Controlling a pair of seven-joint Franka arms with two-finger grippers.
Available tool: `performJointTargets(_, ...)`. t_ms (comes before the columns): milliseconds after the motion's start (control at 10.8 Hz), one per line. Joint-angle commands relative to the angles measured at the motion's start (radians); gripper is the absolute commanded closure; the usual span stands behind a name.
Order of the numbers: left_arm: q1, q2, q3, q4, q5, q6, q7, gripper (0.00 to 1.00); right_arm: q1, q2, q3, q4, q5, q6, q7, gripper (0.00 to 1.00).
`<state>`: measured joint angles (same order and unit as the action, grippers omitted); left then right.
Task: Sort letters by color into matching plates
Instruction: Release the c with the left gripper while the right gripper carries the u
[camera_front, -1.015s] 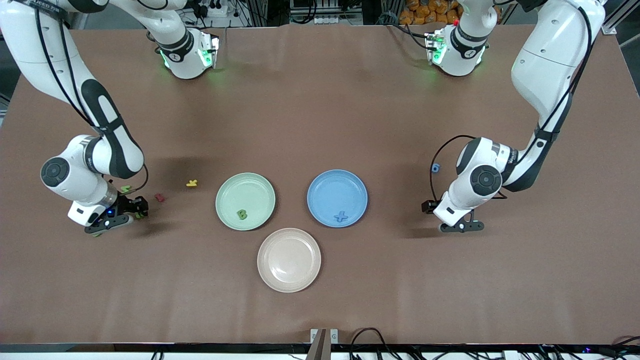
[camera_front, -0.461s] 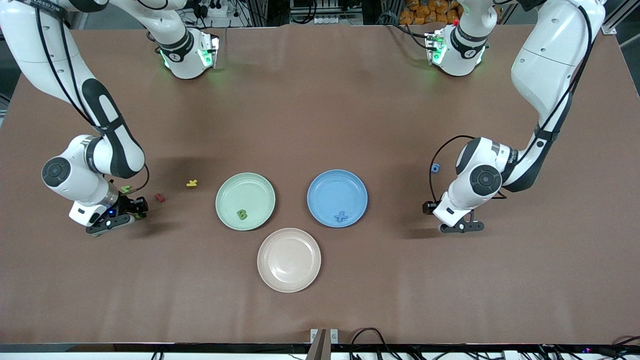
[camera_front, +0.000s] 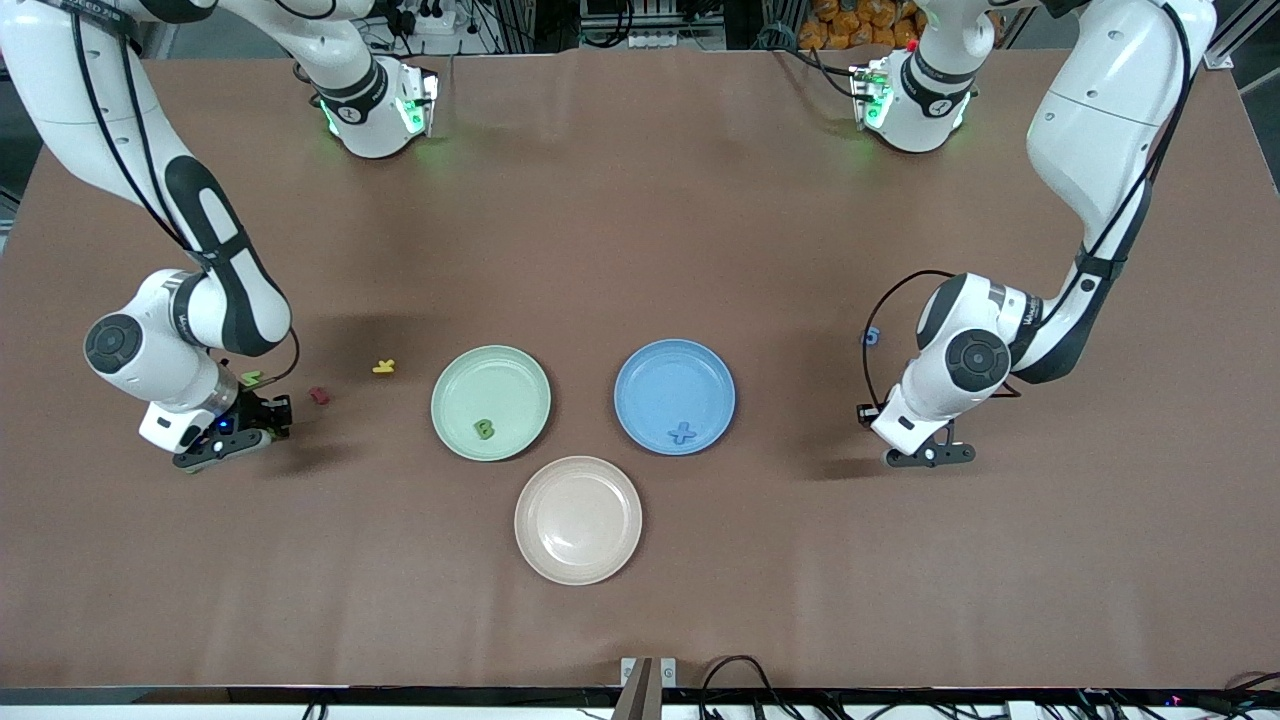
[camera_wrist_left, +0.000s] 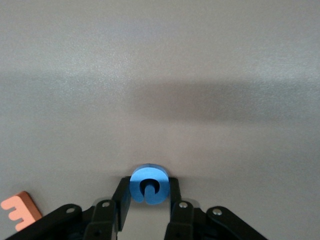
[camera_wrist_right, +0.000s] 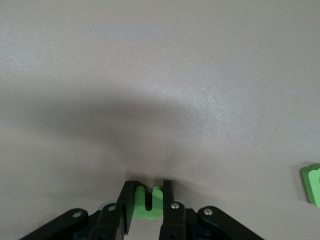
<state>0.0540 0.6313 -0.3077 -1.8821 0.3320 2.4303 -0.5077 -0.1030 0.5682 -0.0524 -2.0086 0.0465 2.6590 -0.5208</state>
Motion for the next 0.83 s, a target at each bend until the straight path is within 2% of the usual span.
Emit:
performJointTargets(0, -0.011, -0.002, -0.016, 0.034, 0.009, -0.001, -0.047, 1.00, 0.005, -0.004, 0.000, -0.016, -0.010, 0.010, -0.002, 0.78)
performJointTargets(277, -0.023, -0.001, -0.070, 0.084, -0.007, -0.001, -0.144, 1.00, 0.003, -0.013, 0.000, -0.013, -0.010, 0.001, 0.002, 0.80)
performJointTargets(553, -0.100, 0.002, -0.071, 0.110, -0.019, -0.002, -0.207, 1.00, 0.003, -0.040, 0.000, -0.010, -0.002, -0.011, 0.010, 0.82)
performJointTargets(738, -0.164, 0.010, -0.071, 0.132, -0.019, -0.001, -0.279, 1.00, 0.003, -0.066, 0.000, 0.008, 0.007, -0.069, 0.046, 0.83)
